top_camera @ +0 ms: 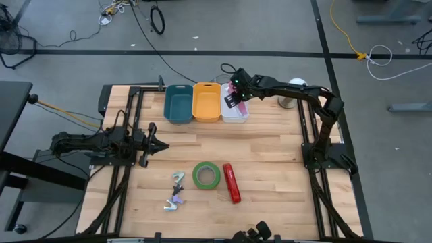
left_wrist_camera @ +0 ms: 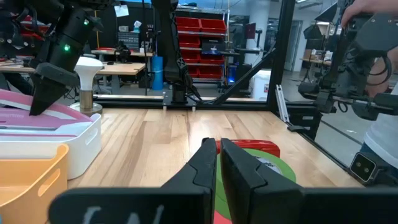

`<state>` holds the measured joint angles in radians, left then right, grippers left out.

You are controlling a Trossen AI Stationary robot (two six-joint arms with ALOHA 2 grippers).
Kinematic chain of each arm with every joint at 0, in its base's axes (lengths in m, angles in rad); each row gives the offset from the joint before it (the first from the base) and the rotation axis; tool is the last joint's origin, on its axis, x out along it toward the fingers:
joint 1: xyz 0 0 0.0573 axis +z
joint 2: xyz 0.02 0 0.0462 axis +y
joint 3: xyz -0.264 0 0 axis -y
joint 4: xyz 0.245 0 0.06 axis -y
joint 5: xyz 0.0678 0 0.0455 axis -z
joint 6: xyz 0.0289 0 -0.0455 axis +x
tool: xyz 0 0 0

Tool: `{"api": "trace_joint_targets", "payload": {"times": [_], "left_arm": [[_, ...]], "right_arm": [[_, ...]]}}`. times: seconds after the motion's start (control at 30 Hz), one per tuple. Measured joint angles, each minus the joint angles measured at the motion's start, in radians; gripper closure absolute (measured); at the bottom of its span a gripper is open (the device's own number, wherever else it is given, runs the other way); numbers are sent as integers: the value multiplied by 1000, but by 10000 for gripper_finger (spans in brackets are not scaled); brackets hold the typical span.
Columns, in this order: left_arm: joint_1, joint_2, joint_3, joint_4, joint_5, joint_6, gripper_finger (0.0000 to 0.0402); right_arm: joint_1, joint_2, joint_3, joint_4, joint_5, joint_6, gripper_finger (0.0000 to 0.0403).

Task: Pick and place Stapler, Stapler remover, tape
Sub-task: Put the pink stapler into the white bin, then put the red stapler into the white bin

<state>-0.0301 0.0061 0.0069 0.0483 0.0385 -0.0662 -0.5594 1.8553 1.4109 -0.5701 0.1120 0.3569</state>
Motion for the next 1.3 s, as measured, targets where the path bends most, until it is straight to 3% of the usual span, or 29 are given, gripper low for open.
{"api": "trace_joint_targets", "payload": {"times": [0.37, 0.73, 1.07, 1.3], "left_arm": [[0, 0, 0, 0, 0, 0, 376], [0, 0, 0, 0, 0, 0, 376], [0, 0, 0, 0, 0, 0, 376], [0, 0, 0, 0, 0, 0, 376]], "right_arm": [[-3, 0, 0, -16, -65, 3, 205], [7, -33, 0, -2, -78, 0, 202], [88, -161, 1, -5, -112, 0, 202], [163, -171, 1, -12, -125, 20, 201]]}}
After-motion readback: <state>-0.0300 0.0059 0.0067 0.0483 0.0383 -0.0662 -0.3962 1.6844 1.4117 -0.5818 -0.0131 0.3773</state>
